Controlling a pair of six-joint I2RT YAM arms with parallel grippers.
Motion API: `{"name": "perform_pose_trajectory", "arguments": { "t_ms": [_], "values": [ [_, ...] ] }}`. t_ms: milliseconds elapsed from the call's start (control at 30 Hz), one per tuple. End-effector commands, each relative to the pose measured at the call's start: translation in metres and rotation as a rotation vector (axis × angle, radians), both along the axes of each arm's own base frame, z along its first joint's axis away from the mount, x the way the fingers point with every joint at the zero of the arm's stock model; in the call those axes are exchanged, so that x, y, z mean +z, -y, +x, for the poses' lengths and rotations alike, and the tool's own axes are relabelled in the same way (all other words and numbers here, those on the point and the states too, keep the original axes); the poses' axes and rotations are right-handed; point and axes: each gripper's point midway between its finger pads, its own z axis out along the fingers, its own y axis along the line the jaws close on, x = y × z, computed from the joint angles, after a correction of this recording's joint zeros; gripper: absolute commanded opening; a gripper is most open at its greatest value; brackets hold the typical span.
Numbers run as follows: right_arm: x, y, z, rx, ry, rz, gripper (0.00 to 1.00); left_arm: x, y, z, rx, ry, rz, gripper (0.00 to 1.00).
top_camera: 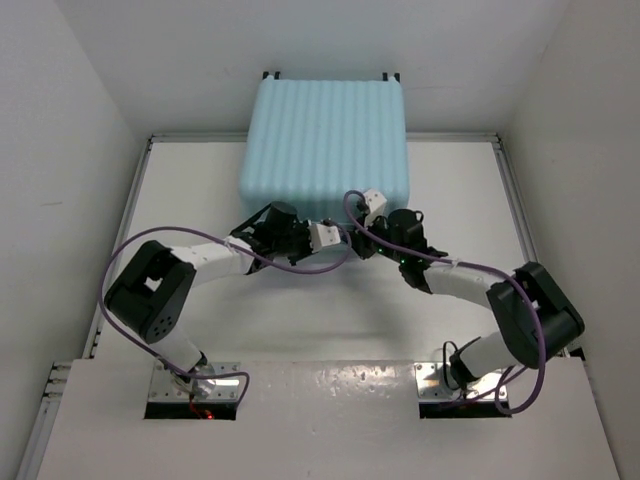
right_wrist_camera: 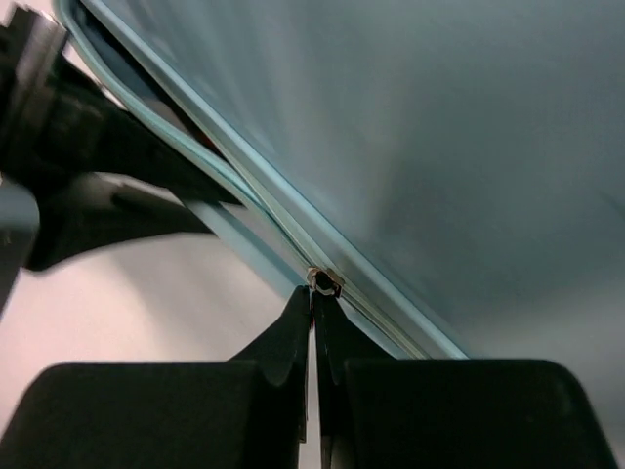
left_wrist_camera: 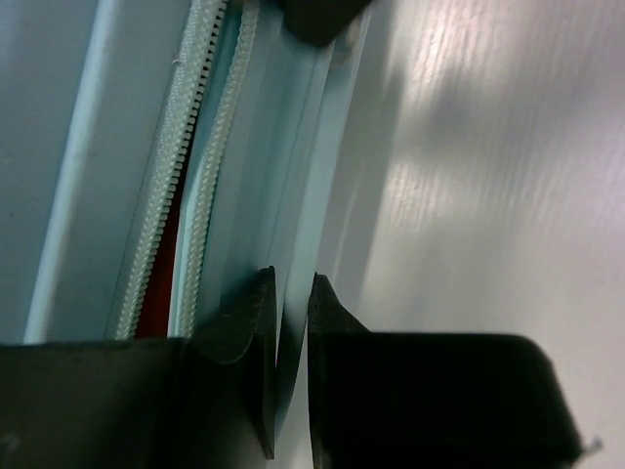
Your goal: Pack the luggage
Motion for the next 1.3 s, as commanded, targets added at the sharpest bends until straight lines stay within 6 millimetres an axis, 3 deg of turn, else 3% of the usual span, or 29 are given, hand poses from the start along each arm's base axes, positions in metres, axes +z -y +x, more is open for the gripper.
{"name": "perform_pose_trajectory", "arguments": {
  "t_ms": [0, 200, 367, 467, 500, 533, 567, 633, 700, 733, 767, 800, 833, 900, 933, 1000, 1033, 1067, 1100, 1167, 1200, 1233, 1267],
  "values": [
    [0.046, -0.052, -0.002, 0.1, 0.104, 0.156, 0.0, -0.005, 0.026, -0.051, -0.021, -0.228, -0.166, 0.0],
    [0.059, -0.092, -0.022, 0.263, 0.2, 0.228, 0.0, 0.011, 0.022, -0.046, 0.004, -0.313, -0.31, 0.0],
    [0.051, -0.096, -0.034, 0.315, 0.237, 0.192, 0.02, 0.011, -0.003, -0.029, 0.112, -0.332, -0.349, 0.0],
    [0.05, -0.078, -0.036, 0.297, 0.247, 0.155, 0.25, 0.01, -0.026, -0.011, 0.239, -0.308, -0.332, 0.0],
    [0.059, -0.067, -0.033, 0.279, 0.268, 0.148, 0.36, 0.007, -0.038, -0.004, 0.288, -0.304, -0.306, 0.0],
    [0.05, -0.059, -0.042, 0.3, 0.219, 0.101, 0.4, 0.007, -0.048, 0.006, 0.34, -0.285, -0.29, 0.0],
    [0.062, -0.045, -0.039, 0.285, 0.248, 0.096, 0.47, 0.01, -0.056, 0.01, 0.357, -0.28, -0.285, 0.0],
    [0.07, -0.034, -0.061, 0.351, 0.226, 0.081, 0.56, 0.009, -0.078, 0.012, 0.381, -0.252, -0.234, 0.0],
    [0.066, -0.014, -0.065, 0.34, 0.184, 0.058, 0.59, 0.001, -0.095, 0.002, 0.351, -0.25, -0.142, 0.0],
    [0.071, -0.009, -0.067, 0.342, 0.181, 0.061, 0.59, 0.008, -0.096, -0.004, 0.306, -0.241, -0.142, 0.0],
    [0.088, 0.003, -0.07, 0.325, 0.203, 0.078, 0.6, 0.012, -0.096, -0.009, 0.269, -0.228, -0.127, 0.0],
    [0.087, 0.013, -0.067, 0.296, 0.179, 0.078, 0.6, 0.007, -0.105, -0.02, 0.218, -0.215, -0.071, 0.0],
    [0.099, 0.018, -0.068, 0.287, 0.204, 0.088, 0.6, 0.011, -0.111, -0.03, 0.198, -0.178, -0.047, 0.0],
    [0.108, 0.04, -0.057, 0.202, 0.189, 0.096, 0.6, 0.011, -0.12, -0.043, 0.144, -0.133, 0.012, 0.0],
    [0.116, 0.051, -0.049, 0.156, 0.2, 0.099, 0.6, 0.0, -0.133, -0.055, 0.088, -0.115, 0.094, 0.0],
    [0.119, 0.062, -0.039, 0.101, 0.172, 0.116, 0.62, 0.01, -0.147, -0.062, 0.033, -0.044, 0.143, 0.0],
    [0.124, 0.078, -0.022, 0.029, 0.164, 0.135, 0.62, 0.012, -0.156, -0.07, -0.02, -0.032, 0.157, 0.22],
    [0.124, 0.084, -0.019, 0.001, 0.149, 0.149, 0.62, 0.019, -0.158, -0.072, -0.034, -0.011, 0.138, 0.38],
    [0.118, 0.105, 0.002, -0.078, 0.124, 0.156, 0.62, 0.043, -0.159, -0.071, -0.036, 0.058, 0.098, 0.52],
    [0.129, 0.112, 0.017, -0.131, 0.085, 0.226, 0.62, 0.083, -0.15, -0.072, -0.06, 0.132, -0.021, 0.78],
    [0.118, 0.121, 0.036, -0.169, 0.036, 0.238, 0.62, 0.102, -0.142, -0.077, -0.091, 0.169, -0.072, 0.83],
    [0.123, 0.126, 0.045, -0.185, 0.036, 0.255, 0.62, 0.128, -0.138, -0.084, -0.107, 0.241, -0.116, 0.88],
    [0.113, 0.122, 0.058, -0.189, -0.03, 0.289, 0.62, 0.156, -0.126, -0.094, -0.156, 0.266, -0.198, 0.93]
  ]
}}
